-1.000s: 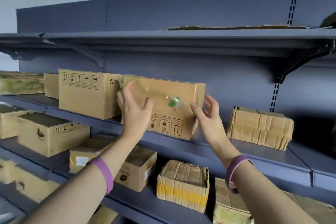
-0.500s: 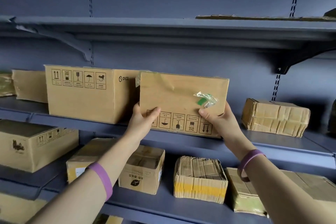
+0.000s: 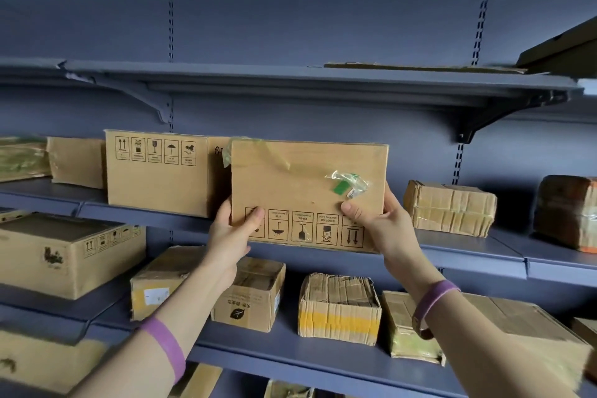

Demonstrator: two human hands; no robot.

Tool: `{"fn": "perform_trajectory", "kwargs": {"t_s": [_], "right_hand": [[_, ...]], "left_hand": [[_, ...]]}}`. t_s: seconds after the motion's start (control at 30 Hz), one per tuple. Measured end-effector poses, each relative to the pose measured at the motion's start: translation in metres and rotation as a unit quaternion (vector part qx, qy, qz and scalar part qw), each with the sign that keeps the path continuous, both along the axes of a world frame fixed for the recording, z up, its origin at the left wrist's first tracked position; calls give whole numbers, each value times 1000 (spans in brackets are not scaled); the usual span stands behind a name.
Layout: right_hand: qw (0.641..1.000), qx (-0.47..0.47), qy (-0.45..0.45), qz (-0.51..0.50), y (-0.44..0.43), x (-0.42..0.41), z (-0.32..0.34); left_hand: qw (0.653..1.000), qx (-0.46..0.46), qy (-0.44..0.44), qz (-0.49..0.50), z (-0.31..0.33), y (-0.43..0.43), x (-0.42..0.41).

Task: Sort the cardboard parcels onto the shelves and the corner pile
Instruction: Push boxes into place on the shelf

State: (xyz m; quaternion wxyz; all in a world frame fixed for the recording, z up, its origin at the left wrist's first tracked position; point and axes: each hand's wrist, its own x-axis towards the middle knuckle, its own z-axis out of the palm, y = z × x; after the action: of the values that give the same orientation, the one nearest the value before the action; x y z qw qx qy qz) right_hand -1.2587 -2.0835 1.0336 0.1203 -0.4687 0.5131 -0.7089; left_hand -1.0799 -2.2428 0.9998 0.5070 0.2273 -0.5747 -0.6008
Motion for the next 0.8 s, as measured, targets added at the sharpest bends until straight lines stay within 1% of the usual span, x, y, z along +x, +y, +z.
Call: {"fn": "perform_trajectory", "kwargs": {"t_s": [0.17,0.33,0.43,0.57,0.67,0.8], "right_hand": [[999,-19,29,23,54,28,-4],[997,-39,32,66,113,55,-8],[995,-46,20,91,142,70,-11],[990,-62,40,120,176,88,-15],[989,-48,19,139,193,93,-24],[983,-16,1,181,201,96,-24]], "left_hand": [[988,67,120,-64,-7,64,40],[976,90,182,-82,-24,131,75],[976,92,190,-55,-24,167,94],[975,85,206,9,-22,205,118],[971,95,217,41,-23,220,138],[966,106,232,44,-19,235,164]]}}
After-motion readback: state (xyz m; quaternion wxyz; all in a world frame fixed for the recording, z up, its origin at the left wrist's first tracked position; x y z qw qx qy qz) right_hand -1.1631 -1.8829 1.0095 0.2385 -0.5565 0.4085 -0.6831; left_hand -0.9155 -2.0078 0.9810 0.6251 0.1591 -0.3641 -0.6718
